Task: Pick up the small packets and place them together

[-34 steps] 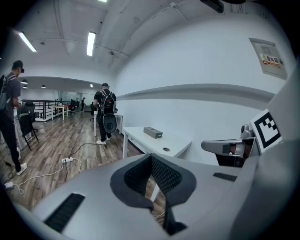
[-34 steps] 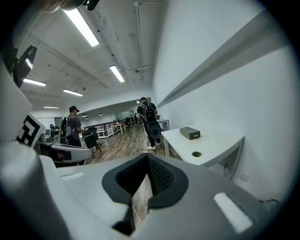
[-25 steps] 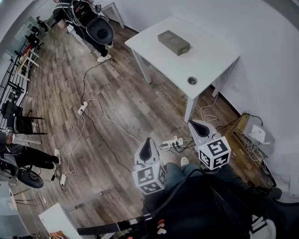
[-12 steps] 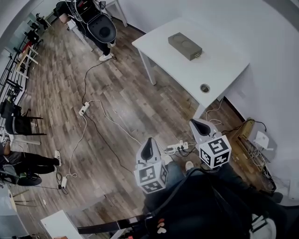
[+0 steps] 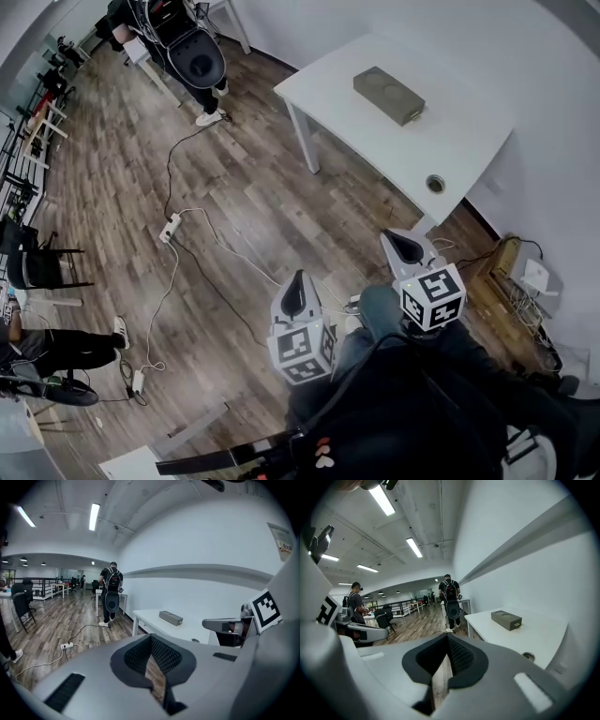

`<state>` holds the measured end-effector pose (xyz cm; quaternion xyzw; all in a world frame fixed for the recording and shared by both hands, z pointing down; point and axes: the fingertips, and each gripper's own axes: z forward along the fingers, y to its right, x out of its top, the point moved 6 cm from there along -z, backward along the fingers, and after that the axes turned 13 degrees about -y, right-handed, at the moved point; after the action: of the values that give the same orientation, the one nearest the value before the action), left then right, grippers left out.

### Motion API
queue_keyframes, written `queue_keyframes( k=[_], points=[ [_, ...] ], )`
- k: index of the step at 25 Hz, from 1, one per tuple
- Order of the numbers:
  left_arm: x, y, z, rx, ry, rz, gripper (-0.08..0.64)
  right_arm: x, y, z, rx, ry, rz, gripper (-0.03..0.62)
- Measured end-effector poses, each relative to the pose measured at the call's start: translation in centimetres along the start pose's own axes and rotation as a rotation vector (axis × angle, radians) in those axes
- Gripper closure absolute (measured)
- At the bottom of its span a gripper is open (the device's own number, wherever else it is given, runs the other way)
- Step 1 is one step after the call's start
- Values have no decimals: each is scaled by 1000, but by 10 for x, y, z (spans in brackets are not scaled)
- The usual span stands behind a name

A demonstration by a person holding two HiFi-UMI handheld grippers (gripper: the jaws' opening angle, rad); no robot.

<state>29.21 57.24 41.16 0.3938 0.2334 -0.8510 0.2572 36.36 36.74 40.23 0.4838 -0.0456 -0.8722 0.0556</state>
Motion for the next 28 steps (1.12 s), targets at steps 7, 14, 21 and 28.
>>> queue_keyframes(
  k=[7,14,21,28],
  points=[
    [13,-12,27,-23,-14,-23,561,21,14,27,-17,5,19,594],
    [48,-29,87,-21,-19,-28,560,51,50,83,-41,22,14,594],
    [128,-34,186,-64,7,38,560,112,109,166,33,89,7,594],
    [209,-25,277,-116,-7,88,560,168,174,220,-8,98,24,594]
  ],
)
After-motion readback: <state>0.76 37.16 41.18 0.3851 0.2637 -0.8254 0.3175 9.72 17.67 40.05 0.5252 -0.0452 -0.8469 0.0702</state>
